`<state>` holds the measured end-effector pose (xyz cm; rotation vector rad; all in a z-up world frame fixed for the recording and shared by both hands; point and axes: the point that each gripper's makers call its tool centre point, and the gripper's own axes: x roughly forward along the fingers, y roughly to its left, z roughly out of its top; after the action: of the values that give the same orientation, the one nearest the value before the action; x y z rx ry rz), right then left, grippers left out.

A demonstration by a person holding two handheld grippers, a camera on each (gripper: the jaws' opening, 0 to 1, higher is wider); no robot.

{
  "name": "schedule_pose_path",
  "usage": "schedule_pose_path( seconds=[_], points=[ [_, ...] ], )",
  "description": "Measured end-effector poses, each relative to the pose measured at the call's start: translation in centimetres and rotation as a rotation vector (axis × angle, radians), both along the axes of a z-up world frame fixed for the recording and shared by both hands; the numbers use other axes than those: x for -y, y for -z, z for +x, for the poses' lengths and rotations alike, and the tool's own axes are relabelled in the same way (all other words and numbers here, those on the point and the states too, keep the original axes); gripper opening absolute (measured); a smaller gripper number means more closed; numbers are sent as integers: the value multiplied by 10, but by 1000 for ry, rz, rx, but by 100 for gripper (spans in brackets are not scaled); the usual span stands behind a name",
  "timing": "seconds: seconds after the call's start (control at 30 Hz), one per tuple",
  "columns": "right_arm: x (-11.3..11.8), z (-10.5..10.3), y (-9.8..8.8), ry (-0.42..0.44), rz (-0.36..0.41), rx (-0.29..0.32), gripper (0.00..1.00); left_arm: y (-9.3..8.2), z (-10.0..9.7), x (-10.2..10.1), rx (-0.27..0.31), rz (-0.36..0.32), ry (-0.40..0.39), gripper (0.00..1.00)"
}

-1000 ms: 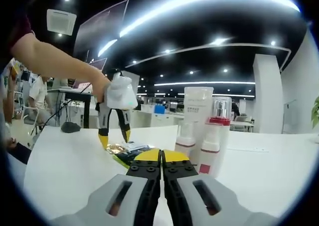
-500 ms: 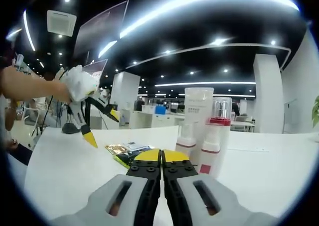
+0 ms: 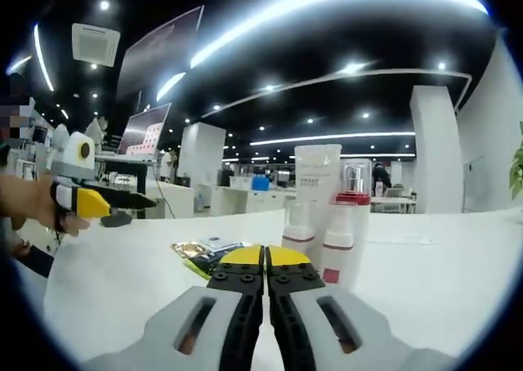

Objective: Arrange the skincare products in the storage area until every visible bottle or jar stands upright without overlapping.

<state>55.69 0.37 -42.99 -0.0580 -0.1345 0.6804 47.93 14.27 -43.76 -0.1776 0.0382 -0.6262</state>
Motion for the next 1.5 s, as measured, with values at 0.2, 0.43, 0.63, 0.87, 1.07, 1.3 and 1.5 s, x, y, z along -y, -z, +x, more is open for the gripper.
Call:
schedule_pose_path(
  seconds=[0.2, 0.43, 0.63, 0.87, 1.07, 1.3, 1.5],
  points=[
    [14, -11, 3, 14, 106, -77, 0, 0, 5, -10, 144, 61, -140, 80],
    [16, -30, 9, 42, 73, -83, 2, 5, 1, 6, 109, 26, -97, 75],
    [25, -67, -1, 95, 39, 18, 20, 2, -3, -3, 151, 35, -135, 75],
    [58, -86, -12, 214, 153, 13, 37, -7, -1, -18, 151, -58, -172, 79],
    [64, -98, 3, 220, 252, -120, 51, -19, -41, -10, 238, -45, -175, 80],
    [57, -104, 10, 228, 216, -127, 55, 11, -61, -33, 204, -126, -299, 79],
    [50, -125, 5, 229, 209, -31, 62, 8, -69, -33, 227, -102, -294, 77]
  ],
)
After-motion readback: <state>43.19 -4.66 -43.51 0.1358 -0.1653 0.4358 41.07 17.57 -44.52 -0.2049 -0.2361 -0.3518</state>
